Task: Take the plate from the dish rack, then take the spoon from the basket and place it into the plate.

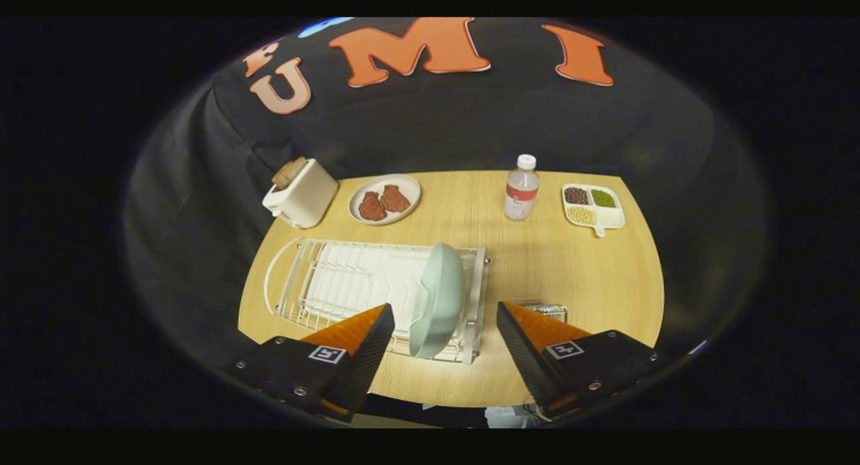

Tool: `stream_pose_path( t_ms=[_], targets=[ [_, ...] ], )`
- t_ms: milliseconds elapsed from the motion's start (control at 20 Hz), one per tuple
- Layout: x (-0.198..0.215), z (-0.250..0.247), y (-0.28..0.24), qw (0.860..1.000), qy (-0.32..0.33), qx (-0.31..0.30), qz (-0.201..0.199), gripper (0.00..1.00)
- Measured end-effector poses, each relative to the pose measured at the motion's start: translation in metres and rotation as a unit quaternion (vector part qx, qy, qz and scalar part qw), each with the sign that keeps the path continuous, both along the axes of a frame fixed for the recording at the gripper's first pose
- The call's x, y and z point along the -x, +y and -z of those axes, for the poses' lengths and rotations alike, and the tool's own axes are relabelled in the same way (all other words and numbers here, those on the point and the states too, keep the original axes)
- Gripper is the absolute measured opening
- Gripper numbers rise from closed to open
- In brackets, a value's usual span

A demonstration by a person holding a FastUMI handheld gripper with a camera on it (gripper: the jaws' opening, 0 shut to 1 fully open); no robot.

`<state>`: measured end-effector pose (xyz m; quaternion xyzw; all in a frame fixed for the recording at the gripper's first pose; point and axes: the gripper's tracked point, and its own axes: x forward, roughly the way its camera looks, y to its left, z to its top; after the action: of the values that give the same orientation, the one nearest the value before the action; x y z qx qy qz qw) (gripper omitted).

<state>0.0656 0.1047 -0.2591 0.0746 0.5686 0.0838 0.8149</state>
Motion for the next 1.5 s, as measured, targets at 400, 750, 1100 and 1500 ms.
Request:
stream_pose_path(
  t_ms=[400, 750, 1100, 1500],
  targets=[
    [-0.018, 0.047, 0.028, 0.996, 0.085, -0.008, 0.014, 0.79],
    [-0.009, 0.091, 0.041, 0.989, 0.127, 0.079, -0.007, 0.52],
    [-0.006, 0.095, 0.036, 0.975, 0.116, 0.186, -0.02, 0.4],
    [-0.009, 0.061, 0.005, 0.965, 0.086, 0.246, 0.013, 0.33]
  ],
)
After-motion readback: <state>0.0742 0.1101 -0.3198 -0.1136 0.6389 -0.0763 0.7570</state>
